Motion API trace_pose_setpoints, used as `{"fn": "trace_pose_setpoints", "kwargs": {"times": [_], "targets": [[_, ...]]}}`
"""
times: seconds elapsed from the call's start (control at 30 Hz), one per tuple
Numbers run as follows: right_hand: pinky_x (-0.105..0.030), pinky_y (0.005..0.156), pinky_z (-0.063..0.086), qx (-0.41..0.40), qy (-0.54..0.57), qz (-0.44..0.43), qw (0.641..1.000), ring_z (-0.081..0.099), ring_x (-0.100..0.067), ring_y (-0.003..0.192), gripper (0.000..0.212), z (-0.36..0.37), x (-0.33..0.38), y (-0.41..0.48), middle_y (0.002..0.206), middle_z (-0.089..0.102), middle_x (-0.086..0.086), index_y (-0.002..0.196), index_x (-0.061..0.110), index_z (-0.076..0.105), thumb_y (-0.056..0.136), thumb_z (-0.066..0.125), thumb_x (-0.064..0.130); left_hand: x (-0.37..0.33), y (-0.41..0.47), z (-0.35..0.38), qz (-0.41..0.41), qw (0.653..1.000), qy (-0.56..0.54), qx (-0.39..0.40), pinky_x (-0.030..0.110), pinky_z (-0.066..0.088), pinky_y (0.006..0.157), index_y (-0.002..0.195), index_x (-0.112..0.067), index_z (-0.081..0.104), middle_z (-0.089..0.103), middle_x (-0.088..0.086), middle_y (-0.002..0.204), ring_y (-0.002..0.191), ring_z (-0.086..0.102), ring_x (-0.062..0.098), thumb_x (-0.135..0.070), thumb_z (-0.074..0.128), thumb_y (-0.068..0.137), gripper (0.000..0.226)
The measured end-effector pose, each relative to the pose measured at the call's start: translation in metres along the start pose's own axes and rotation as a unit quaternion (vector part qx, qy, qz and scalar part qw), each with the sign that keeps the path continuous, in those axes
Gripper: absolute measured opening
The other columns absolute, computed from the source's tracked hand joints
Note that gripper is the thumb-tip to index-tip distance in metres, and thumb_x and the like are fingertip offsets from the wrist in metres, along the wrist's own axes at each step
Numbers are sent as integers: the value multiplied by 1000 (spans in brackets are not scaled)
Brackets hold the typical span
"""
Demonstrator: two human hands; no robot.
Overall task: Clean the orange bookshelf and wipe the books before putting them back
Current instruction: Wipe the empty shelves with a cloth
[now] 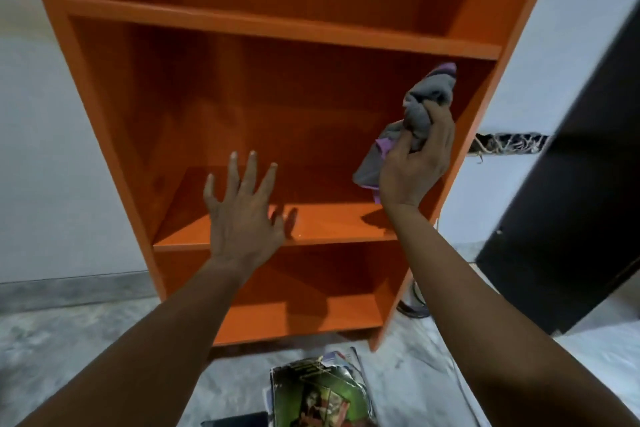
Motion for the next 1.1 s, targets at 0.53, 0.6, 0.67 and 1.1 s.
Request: {"fn": "trace_pose_setpoints", "kwargs": {"times": [0.53,0.6,0.67,1.1], "targets": [[-60,116,17,573,-435,5,695,52,-32,120,74,44,-151,-136,121,60,-9,117,21,61,82,10,62,55,-26,69,-177,966,-71,173,62,3,122,160,-22,23,11,9,169,156,3,34,-71,43,93,85],[-63,115,13,592,-437,-35,677,54,-33,116,87,53,-160,-140,116,62,-9,115,25,64,72,-2,64,60,-32,80,-181,970,-42,154,66,0,120,159,-20,27,9,6,170,156,2,30,-78,35,91,90],[-62,114,10,610,-441,-38,657,56,-32,110,91,57,-167,-138,112,63,-9,115,28,66,72,-5,64,60,-36,83,-181,975,-17,126,69,-5,116,159,-19,26,4,4,171,157,-2,27,-86,28,86,99],[-48,109,37,574,-329,57,747,51,-34,126,30,124,-185,-115,133,57,-8,116,29,57,98,35,40,56,-3,64,-36,990,86,109,60,-1,121,73,-21,74,62,-6,58,81,66,15,-107,4,52,113]]}}
Point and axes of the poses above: each hand's wrist, its own y-axis towards the middle knuckle, its own z-axis out of the palm, x = y × z, the point moved 10 cm from there along y, towards the middle knuckle
